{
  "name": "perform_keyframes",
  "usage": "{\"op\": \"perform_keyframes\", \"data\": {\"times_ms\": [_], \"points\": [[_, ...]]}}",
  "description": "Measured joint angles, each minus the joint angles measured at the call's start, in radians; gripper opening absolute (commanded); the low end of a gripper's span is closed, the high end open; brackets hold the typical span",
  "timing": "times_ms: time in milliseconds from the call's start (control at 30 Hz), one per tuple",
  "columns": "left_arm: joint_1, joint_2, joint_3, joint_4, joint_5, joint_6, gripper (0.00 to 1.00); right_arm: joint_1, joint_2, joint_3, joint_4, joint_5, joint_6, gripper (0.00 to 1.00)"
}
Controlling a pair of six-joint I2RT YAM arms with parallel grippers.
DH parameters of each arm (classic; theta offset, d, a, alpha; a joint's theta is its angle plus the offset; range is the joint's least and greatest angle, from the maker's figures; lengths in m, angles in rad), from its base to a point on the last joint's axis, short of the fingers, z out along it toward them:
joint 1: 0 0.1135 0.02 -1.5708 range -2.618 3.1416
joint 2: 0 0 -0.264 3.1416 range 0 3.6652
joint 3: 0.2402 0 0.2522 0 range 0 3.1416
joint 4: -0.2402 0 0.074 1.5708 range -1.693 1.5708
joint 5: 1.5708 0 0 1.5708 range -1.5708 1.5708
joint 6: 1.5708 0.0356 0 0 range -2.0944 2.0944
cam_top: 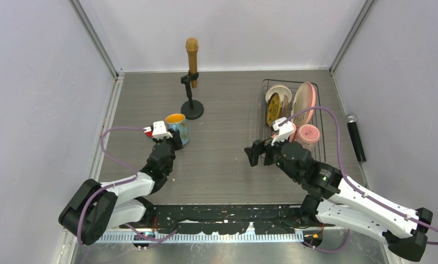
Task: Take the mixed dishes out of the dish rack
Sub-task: Place the cup at the center of the board.
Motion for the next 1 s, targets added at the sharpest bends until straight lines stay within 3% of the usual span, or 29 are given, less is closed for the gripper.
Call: {"op": "perform_keyframes", "data": {"times_ms": [200, 700, 800, 1000], "points": [[0.0, 0.0, -0.002, -0.029, 0.03, -0.032, 0.39, 0.0, -0.016, -0.006, 0.0, 0.0, 0.0, 1.0], [0.0, -0.022, 0.005, -0.164, 0.021, -0.145, 0.43, 0.0, -0.024, -0.015, 0.007, 0.0, 0.001, 1.0], [0.0, -0.021, 0.01, -0.214, 0.033, -0.159, 0.5, 0.0, -0.024, -0.017, 0.007, 0.0, 0.001, 1.0], [-0.002, -0.018, 0.01, -0.279, 0.051, -0.178, 0.55, 0.0, -0.024, -0.017, 0.007, 0.0, 0.002, 1.0]]}}
